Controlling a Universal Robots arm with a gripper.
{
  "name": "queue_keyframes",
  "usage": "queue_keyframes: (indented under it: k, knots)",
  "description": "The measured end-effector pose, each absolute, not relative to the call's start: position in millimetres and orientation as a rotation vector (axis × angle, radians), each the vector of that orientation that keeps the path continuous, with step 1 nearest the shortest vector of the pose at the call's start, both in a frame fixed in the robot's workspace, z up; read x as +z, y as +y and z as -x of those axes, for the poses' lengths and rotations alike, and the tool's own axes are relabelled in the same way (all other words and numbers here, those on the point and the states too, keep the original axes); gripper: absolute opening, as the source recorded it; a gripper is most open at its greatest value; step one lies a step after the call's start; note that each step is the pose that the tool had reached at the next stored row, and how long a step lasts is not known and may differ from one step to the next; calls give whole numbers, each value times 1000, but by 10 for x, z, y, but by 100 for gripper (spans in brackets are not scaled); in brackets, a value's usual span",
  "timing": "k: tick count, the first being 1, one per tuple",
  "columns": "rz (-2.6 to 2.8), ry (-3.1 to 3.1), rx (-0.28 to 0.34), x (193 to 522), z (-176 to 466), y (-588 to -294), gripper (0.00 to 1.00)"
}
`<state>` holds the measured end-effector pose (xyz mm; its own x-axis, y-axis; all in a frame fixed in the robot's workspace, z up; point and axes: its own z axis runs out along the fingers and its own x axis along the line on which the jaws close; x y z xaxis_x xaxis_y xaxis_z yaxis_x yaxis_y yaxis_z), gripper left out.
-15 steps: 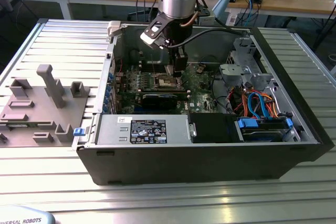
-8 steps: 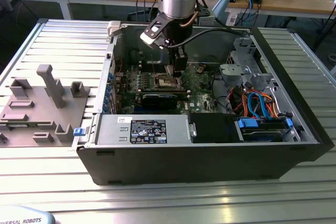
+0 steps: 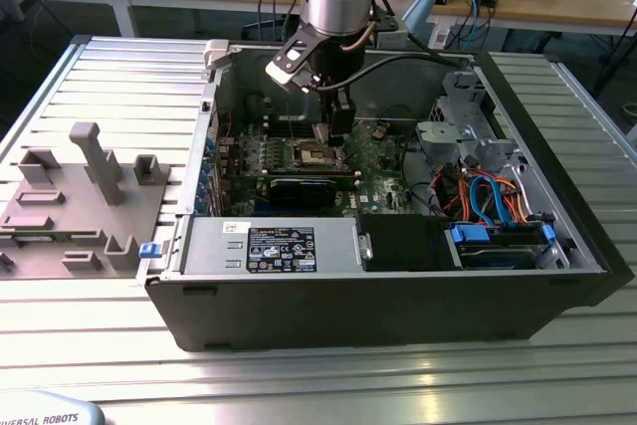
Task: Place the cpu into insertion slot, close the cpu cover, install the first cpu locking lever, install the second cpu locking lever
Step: 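Place the cpu into insertion slot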
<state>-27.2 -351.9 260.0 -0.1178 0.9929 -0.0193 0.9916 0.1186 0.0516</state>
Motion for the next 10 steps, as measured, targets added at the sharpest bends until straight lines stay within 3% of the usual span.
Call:
queue_keyframes:
  k: [10]
  knots:
    - [-2060, 2307, 40, 2599, 272, -3519, 55]
